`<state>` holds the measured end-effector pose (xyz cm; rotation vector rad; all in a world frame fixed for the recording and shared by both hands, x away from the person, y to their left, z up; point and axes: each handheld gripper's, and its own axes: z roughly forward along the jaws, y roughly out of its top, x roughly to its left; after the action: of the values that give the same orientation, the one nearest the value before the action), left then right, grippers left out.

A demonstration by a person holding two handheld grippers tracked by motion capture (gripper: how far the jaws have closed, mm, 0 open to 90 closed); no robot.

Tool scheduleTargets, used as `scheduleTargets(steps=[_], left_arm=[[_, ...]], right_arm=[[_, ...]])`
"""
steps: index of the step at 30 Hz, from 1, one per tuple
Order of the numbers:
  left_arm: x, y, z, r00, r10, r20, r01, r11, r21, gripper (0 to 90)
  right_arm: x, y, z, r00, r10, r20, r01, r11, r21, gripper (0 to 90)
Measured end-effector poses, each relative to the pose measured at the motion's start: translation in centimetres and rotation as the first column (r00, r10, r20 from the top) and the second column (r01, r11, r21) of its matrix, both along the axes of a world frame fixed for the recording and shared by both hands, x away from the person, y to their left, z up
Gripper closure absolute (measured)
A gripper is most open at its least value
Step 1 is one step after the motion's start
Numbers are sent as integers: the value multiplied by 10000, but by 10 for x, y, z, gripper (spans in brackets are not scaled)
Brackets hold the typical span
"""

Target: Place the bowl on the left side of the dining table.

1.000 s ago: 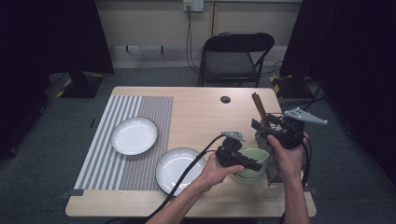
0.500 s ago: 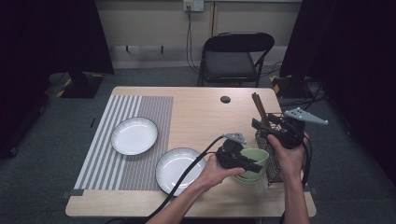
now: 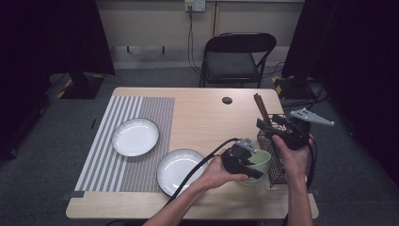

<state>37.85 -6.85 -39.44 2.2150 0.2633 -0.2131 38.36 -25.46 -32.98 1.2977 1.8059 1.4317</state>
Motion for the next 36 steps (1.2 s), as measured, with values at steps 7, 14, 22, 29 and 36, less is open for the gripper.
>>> scheduleTargets(steps=[7,14,22,29,36], left_arm=[[-1,-5,1,9998,-86,-163,87,10000,29,828],[0,-2,-1,9993,0,-366,-6,9999,-156,835],[1,1,-3,9973,148,-721,-187,9984,-526,835],[0,4,-1,9961,273,-843,-330,9972,-674,834],[0,9,3,9951,425,-887,-502,9950,-858,834]], right_arm=[[0,-2,0,10000,-63,28,63,10000,0,305],[0,-3,0,9999,-102,37,102,9999,15,302],[-1,-4,1,10000,-71,52,71,10000,20,300],[-2,-7,2,9999,-104,104,103,9999,41,293],[-2,-6,3,9999,-65,105,66,10000,-34,280]])
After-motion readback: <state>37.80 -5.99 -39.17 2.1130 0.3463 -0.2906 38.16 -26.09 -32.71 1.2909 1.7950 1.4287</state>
